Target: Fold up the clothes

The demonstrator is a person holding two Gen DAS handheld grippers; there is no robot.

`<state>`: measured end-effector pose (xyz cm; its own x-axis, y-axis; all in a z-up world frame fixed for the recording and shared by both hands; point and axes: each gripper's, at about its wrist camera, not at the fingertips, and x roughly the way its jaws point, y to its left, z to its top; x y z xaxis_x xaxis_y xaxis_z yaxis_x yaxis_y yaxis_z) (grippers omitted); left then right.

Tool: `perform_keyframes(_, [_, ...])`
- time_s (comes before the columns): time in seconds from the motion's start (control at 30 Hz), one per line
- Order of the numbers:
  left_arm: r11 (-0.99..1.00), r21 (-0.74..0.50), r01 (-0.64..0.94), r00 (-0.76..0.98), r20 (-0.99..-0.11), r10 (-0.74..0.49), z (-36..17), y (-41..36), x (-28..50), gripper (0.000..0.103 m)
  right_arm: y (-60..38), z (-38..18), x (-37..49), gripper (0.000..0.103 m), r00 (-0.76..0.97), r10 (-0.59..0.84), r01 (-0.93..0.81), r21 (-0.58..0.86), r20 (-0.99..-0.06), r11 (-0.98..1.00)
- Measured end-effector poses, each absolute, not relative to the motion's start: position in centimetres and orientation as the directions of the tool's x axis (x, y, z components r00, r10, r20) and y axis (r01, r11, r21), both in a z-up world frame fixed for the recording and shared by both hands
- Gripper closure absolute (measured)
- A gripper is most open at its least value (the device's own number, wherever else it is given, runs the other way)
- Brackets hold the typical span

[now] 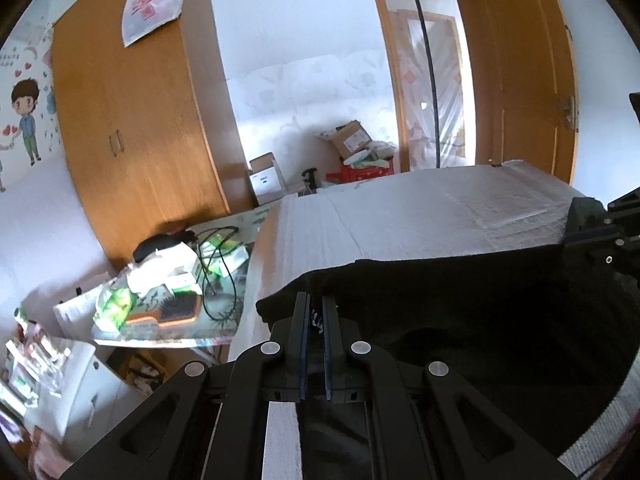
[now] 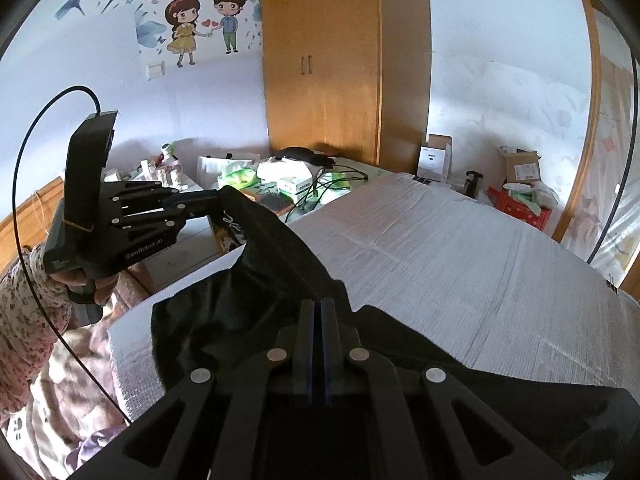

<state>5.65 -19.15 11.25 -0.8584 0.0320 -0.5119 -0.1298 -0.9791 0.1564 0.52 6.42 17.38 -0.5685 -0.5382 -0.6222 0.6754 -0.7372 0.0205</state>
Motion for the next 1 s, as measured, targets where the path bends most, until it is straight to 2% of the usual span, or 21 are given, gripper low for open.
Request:
perform_keyframes(0.63, [-0.985, 0.132, -0.113, -0.867, -0.498, 0.033, 9.9, -19.0, 11.9, 0.097, 6.6, 15.8, 6.2, 0.1, -0.518, -0.574, 0.71, 0.056, -0.634, -0.702])
perform_keyframes(1.0, [-0.99, 0.099, -0.099, -0.847, -0.53, 0.032, 7.3, -18.7, 14.0, 0.097, 6.5, 13.2, 7.9, 0.1, -0.471, -0.575, 0.72, 0.084, -0.669, -0.688])
